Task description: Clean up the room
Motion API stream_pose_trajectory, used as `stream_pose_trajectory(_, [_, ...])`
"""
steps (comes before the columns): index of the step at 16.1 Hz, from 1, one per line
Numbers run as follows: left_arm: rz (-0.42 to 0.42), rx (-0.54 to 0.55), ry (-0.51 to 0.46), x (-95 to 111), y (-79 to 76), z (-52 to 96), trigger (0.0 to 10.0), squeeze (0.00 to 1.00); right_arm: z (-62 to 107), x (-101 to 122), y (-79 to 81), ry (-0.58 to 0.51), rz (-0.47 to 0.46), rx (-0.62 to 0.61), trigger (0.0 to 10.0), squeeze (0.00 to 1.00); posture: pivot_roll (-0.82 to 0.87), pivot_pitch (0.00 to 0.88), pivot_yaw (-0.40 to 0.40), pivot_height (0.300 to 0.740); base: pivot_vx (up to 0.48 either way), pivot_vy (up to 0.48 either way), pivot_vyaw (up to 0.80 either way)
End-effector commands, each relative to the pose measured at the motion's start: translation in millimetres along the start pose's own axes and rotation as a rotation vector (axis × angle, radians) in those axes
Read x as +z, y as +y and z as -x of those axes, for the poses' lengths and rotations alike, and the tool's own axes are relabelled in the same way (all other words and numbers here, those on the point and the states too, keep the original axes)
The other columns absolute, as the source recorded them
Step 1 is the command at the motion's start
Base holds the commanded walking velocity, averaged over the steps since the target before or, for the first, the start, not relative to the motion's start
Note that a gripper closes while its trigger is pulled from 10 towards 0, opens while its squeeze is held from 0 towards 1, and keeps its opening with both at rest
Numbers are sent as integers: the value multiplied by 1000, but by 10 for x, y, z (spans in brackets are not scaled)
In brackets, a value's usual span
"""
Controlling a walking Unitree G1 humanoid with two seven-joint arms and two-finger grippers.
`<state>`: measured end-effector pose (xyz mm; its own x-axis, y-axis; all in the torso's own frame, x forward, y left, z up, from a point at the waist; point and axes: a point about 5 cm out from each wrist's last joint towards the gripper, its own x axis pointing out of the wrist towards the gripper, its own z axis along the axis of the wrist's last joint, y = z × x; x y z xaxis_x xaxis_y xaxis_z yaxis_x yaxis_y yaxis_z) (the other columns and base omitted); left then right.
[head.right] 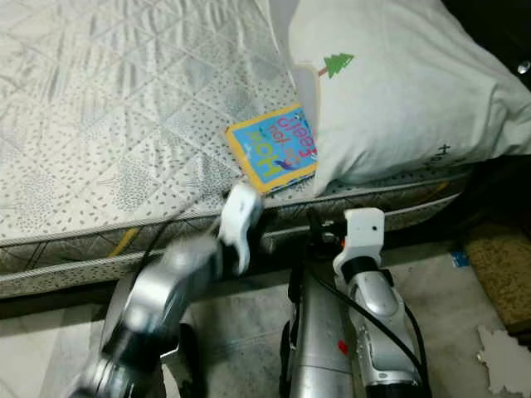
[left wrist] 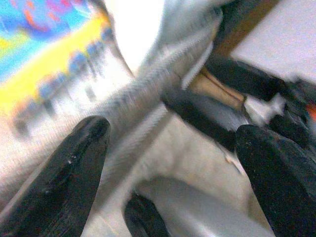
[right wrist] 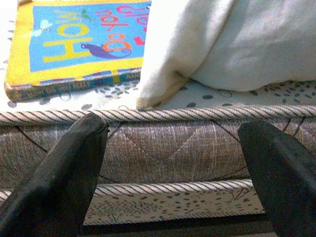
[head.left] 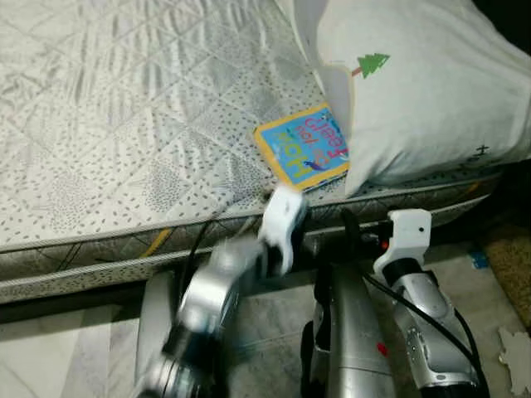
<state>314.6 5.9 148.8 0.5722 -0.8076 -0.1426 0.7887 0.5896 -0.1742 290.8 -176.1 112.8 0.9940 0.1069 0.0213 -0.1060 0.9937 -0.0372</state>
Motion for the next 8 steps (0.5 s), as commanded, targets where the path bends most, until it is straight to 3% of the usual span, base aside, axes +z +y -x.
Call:
stream_pose_trajectory(1, [13,24,5,-44,96,-48,10000,0,91,-35,-60,12,4,-15,10000,0,-62,244,-29,509,0,0,0])
stream_pose_trajectory(5, [16,103,-17,74,339,-146,10000,0,244,-67,-158,34,31,-27,10000,0,-97,246,-25,509,0,0,0])
stream_pose_trajectory(8, [39,143,14,13,481,-175,10000,0,236,-38,-177,29,37,-35,10000,0,-109,247,-24,509,0,0,0])
